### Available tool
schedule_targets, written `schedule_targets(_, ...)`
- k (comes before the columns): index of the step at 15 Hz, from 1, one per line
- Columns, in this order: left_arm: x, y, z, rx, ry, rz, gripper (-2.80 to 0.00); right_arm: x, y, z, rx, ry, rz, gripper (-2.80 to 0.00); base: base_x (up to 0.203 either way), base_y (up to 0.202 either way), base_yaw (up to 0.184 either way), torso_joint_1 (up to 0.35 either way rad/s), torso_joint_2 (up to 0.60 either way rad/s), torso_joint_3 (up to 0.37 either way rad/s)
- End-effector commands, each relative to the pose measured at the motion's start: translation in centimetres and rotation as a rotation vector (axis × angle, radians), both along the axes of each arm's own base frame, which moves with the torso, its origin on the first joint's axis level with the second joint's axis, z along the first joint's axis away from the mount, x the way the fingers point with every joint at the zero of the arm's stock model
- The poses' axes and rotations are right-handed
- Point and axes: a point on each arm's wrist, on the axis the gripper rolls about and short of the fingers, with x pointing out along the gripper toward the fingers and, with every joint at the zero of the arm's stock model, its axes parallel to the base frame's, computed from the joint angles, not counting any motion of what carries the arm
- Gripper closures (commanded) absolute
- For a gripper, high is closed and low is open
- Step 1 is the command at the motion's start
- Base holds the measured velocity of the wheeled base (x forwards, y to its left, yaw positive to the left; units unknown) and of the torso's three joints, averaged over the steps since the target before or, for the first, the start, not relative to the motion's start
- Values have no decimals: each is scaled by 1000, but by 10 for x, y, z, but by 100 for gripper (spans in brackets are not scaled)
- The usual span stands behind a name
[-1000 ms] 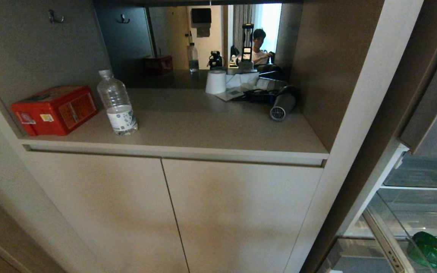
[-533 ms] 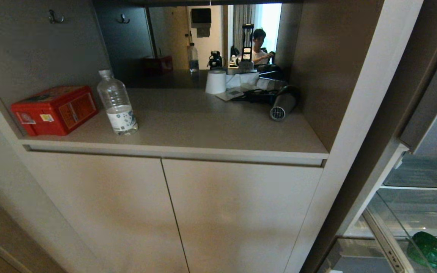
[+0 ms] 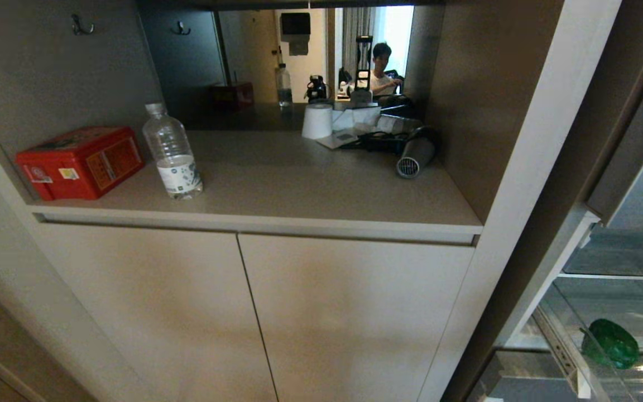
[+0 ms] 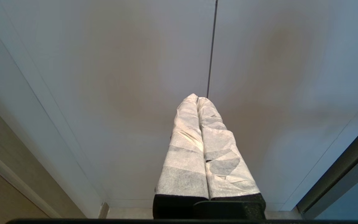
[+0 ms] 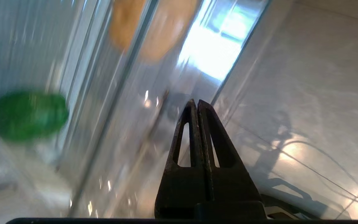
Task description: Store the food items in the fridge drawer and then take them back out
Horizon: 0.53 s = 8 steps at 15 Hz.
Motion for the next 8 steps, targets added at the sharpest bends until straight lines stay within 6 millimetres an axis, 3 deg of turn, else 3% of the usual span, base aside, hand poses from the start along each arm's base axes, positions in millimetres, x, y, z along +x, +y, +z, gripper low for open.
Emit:
schedule_targets(1, 1, 0, -3, 0, 10, 0, 0, 28, 2, -1, 2, -10, 115, 0, 0, 0, 0, 0, 0, 0)
schedule_targets(8, 1, 0, -3, 0, 10, 0, 0, 128, 12, 8, -52, -64, 436, 0, 0, 0, 0, 0, 0, 0)
